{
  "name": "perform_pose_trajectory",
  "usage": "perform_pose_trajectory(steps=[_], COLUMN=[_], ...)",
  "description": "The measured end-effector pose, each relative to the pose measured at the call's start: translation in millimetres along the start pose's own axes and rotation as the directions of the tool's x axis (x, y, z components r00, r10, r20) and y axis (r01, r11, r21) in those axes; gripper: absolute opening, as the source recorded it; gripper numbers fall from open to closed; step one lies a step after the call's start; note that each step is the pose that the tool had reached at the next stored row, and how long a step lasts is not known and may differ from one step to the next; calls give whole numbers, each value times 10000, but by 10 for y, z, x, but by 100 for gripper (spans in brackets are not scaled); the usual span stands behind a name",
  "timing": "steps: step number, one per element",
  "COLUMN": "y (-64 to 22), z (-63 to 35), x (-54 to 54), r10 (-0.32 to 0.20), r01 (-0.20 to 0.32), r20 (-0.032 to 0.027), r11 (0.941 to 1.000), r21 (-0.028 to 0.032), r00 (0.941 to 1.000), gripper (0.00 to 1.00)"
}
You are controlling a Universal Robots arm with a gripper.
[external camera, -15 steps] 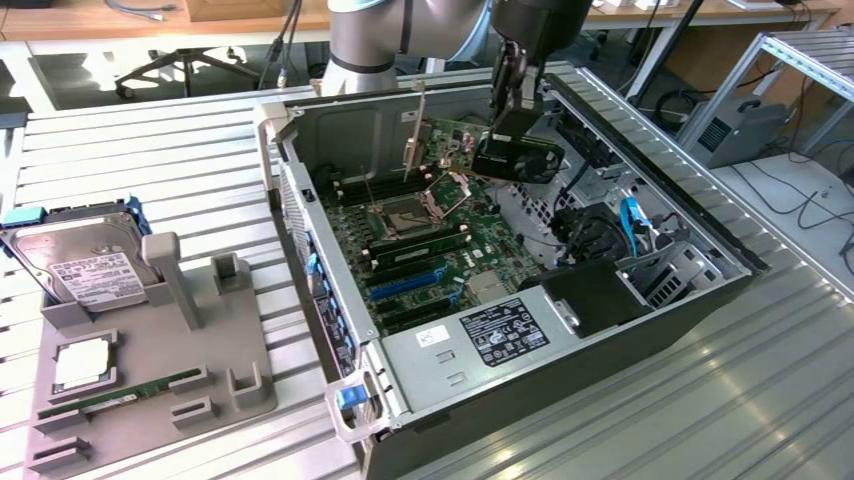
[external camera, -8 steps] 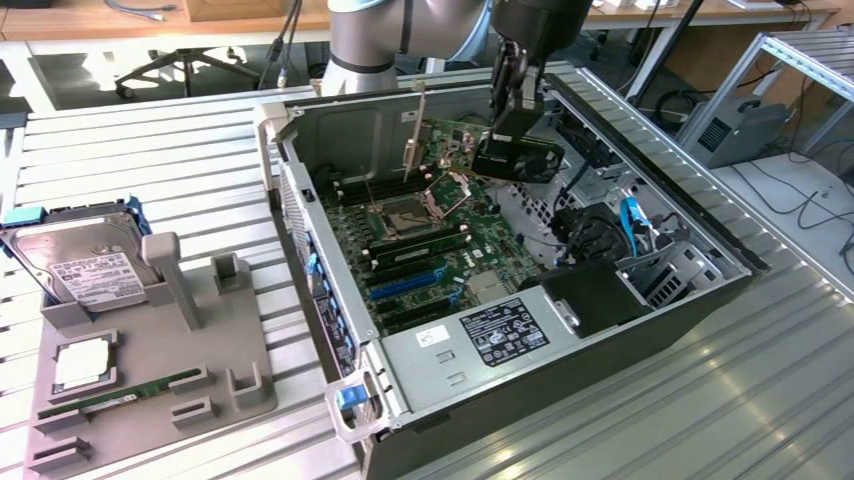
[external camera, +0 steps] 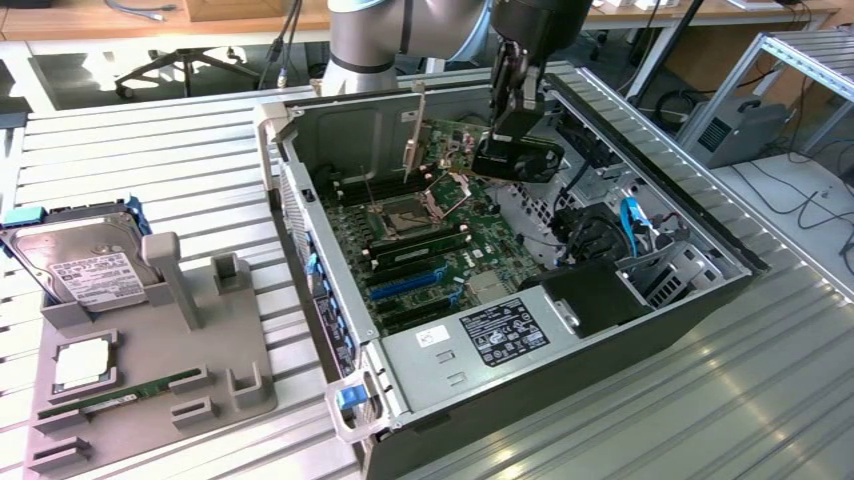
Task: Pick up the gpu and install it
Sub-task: 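Insert the gpu into the slot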
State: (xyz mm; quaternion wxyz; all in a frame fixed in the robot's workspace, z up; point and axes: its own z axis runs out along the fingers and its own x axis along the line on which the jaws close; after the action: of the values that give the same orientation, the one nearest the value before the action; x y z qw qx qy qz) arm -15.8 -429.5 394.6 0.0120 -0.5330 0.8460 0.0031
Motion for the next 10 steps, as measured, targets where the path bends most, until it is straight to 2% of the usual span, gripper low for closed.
perform_pose_trajectory(steps=[10], y=[0], z=[1], x=[0], r10=[-197], r01=[197], r20=[-4], r11=[9998], r21=[-2], r00=[9998], gripper=[27])
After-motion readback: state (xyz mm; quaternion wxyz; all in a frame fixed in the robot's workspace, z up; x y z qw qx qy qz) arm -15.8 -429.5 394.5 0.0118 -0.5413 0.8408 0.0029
